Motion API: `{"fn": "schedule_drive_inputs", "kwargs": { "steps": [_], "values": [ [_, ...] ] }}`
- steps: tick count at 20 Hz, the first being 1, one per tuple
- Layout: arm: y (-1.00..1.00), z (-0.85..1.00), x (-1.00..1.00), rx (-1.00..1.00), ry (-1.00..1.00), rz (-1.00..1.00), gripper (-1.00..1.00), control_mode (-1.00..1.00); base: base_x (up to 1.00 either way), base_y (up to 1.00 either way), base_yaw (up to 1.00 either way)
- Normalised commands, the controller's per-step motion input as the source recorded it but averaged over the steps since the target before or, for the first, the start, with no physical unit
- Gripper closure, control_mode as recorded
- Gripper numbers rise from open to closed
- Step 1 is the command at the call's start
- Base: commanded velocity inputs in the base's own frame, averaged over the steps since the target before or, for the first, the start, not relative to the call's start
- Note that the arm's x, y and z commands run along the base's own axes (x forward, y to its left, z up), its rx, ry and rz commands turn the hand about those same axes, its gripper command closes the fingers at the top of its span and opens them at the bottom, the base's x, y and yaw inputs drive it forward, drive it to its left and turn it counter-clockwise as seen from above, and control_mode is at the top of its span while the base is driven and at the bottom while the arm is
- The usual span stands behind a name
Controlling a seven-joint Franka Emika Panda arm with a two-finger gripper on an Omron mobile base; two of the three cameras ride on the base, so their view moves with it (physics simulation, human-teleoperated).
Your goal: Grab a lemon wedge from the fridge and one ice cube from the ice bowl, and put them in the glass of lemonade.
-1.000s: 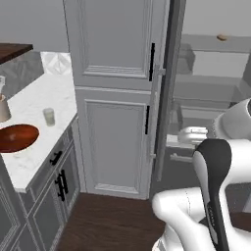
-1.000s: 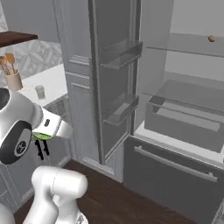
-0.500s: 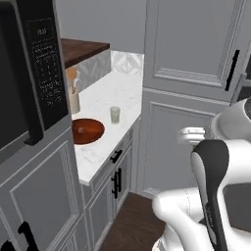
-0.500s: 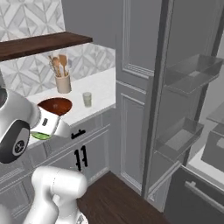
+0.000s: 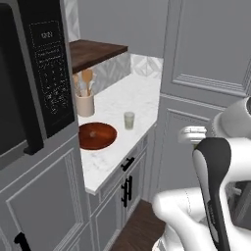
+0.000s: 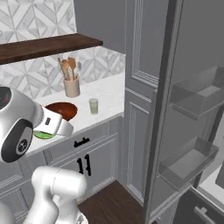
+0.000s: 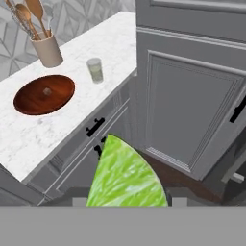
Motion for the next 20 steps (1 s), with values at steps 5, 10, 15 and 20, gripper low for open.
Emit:
{"fn": "schedule_drive_inputs", "kwargs": {
  "steps": [5, 10, 15, 20],
  "values": [
    [0.0, 0.0, 0.0, 0.0, 0.0, 0.0, 1.0, 1.0, 0.36, 0.07, 0.21],
    [0.0, 0.0, 0.0, 0.0, 0.0, 0.0, 1.0, 1.0, -0.37, 0.23, 0.03],
    [0.0, 0.0, 0.0, 0.0, 0.0, 0.0, 1.0, 1.0, 0.66, 0.3, -0.04],
    [0.0, 0.0, 0.0, 0.0, 0.0, 0.0, 1.0, 1.0, 0.96, 0.36, -0.05]
  ]
}}
